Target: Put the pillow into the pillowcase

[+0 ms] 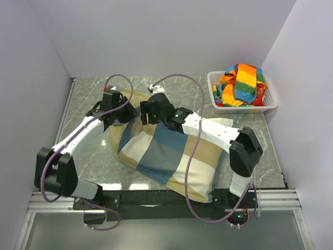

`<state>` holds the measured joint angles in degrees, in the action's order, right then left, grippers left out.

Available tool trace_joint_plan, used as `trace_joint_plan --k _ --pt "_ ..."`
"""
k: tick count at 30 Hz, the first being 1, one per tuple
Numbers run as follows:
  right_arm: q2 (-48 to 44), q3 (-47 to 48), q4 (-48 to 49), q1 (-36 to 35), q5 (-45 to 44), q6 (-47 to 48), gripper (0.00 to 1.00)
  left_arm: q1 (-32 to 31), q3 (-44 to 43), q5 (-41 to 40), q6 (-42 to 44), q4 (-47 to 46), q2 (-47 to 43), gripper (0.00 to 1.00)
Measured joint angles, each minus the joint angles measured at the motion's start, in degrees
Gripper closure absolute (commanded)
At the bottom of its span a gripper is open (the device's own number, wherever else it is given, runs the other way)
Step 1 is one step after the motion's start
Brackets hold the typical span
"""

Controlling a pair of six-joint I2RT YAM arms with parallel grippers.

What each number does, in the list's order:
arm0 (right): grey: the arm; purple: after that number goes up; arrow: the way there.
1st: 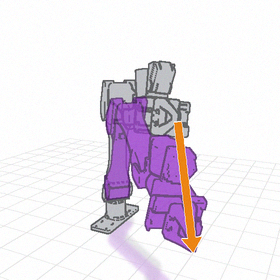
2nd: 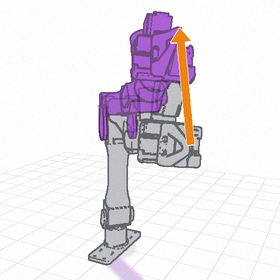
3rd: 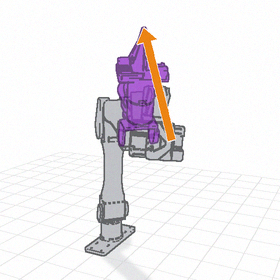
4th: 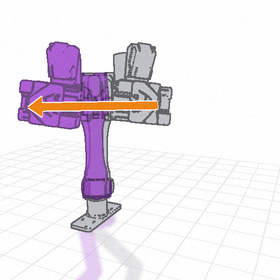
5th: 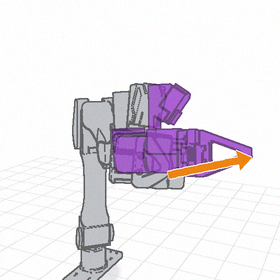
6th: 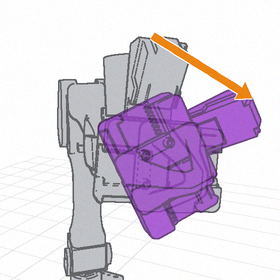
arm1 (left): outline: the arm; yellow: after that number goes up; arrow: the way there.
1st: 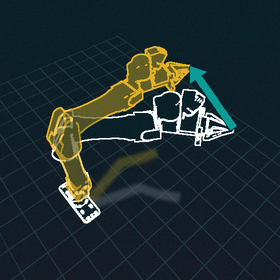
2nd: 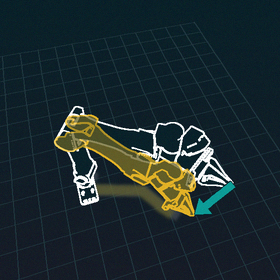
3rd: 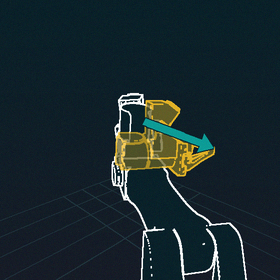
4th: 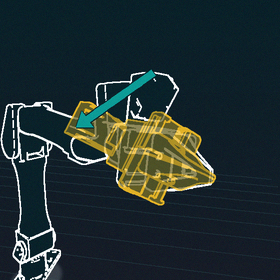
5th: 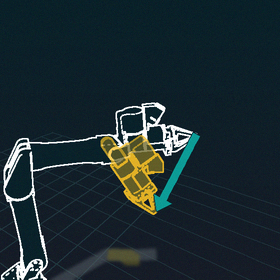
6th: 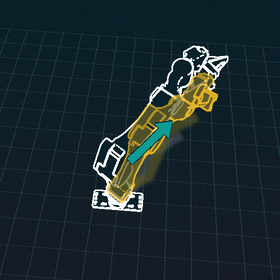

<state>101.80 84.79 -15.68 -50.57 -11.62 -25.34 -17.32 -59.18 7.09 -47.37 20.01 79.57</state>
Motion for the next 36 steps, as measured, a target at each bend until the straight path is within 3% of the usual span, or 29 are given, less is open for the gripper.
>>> trace_joint_plan --k 5,11,14,15,17,20,24,29,34,36 --pt "5.1 -0.7 -0.2 0.0 1.7 -2.4 0.27 0.0 -2.1 0.3 2.3 0.4 5.6 0.29" --pt "8.2 -0.8 -0.6 -0.2 2.7 -3.8 0.3 1.4 1.7 -4.1 2.7 2.2 -0.7 0.25" --pt "7.9 -1.4 1.2 -0.9 2.7 -4.6 0.44 2.1 2.4 -7.8 2.3 3.5 -4.6 0.21" --pt "7.8 -1.9 1.6 -1.2 2.8 -4.8 0.53 2.4 2.6 -9.1 2.0 4.0 -5.7 0.14" --pt "7.8 -2.9 2.1 -1.9 2.7 -5.3 0.55 3.5 3.7 -12.1 1.2 5.3 -8.5 0.12" --pt "7.8 -4.9 3.0 -2.2 2.3 -5.6 0.6 6.2 6.5 -16.5 -1.1 7.6 -14.3 0.14" --pt "7.0 -7.3 5.1 -1.2 2.3 -5.9 0.88 9.7 10.7 -20.1 -5.1 9.2 -20.0 0.24" --pt "5.9 -9.8 6.5 0.9 3.8 -6.6 0.88 13.4 15.4 -19.3 -9.4 7.5 -16.0 0.37" --pt "5.6 -10.3 7.1 1.6 5.2 -6.5 0.89 16.2 20.9 -14.6 -13.1 1.2 -6.2 0.28" --pt "5.6 -10.3 7.1 1.7 5.4 -6.5 0.88 16.5 22.4 -12.3 -14.1 -3.4 -3.1 0.32"
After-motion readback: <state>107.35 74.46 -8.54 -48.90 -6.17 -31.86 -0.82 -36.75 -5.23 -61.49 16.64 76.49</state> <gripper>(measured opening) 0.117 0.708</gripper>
